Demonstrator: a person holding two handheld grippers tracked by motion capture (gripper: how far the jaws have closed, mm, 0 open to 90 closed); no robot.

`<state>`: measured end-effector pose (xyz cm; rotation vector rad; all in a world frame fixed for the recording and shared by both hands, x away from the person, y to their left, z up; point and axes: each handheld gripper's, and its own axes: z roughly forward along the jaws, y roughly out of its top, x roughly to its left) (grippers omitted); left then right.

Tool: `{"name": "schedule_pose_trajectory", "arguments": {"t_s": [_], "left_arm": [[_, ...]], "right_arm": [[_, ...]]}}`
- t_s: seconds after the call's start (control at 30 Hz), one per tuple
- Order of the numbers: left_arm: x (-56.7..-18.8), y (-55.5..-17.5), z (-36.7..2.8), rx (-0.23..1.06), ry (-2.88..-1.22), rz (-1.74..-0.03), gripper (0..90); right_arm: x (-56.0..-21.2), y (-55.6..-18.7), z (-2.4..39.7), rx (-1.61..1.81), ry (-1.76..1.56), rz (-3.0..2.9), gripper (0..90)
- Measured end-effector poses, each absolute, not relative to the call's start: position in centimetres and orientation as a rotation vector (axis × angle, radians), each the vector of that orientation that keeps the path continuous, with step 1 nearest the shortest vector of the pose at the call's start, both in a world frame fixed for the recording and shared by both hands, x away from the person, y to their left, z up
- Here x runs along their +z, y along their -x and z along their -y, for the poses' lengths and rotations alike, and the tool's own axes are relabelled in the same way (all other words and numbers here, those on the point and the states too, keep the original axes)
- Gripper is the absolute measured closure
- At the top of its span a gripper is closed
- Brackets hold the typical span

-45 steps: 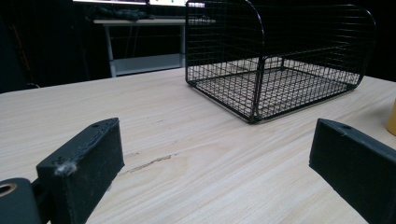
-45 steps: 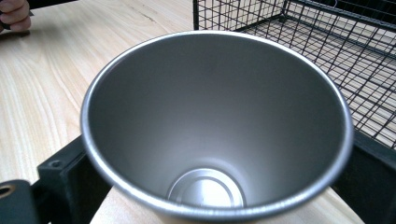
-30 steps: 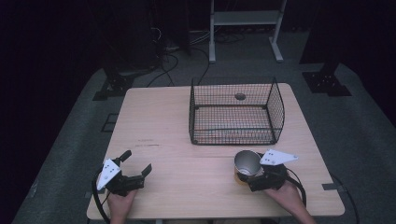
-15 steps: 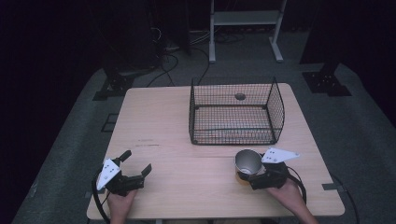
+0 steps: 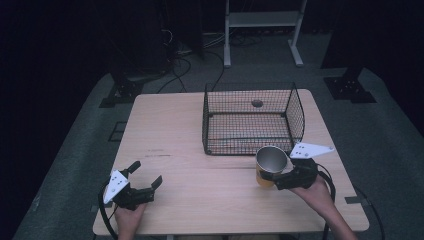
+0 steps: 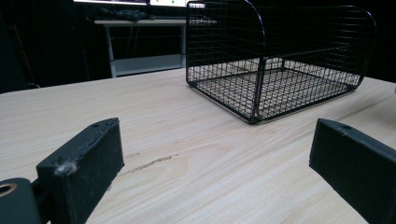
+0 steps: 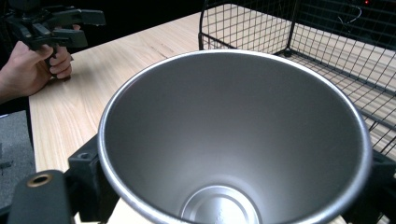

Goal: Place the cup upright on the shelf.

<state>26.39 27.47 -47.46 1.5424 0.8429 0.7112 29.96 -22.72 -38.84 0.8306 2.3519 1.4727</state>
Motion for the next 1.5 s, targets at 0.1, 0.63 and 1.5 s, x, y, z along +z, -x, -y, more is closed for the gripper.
{"name": "schedule_pose_trajectory", "arguments": {"t_s": [0.1, 0.63, 1.5], "left_arm": [[-47.5, -26.4, -27.5, 0.711, -1.543, -0.843, 2.3], [-47.5, -26.4, -27.5, 0.711, -1.543, -0.844, 2.3], [-47.5, -26.4, -27.5, 0.708, -1.537, -0.842, 2.3]], "right_arm": [[-38.2, -30.3, 22.7, 1.466, -0.811, -2.372, 12.5], [-35.7, -32.0, 22.8, 1.495, -0.790, -2.413, 12.4], [-30.8, -35.4, 20.5, 1.468, -0.688, -2.467, 12.3]]}}
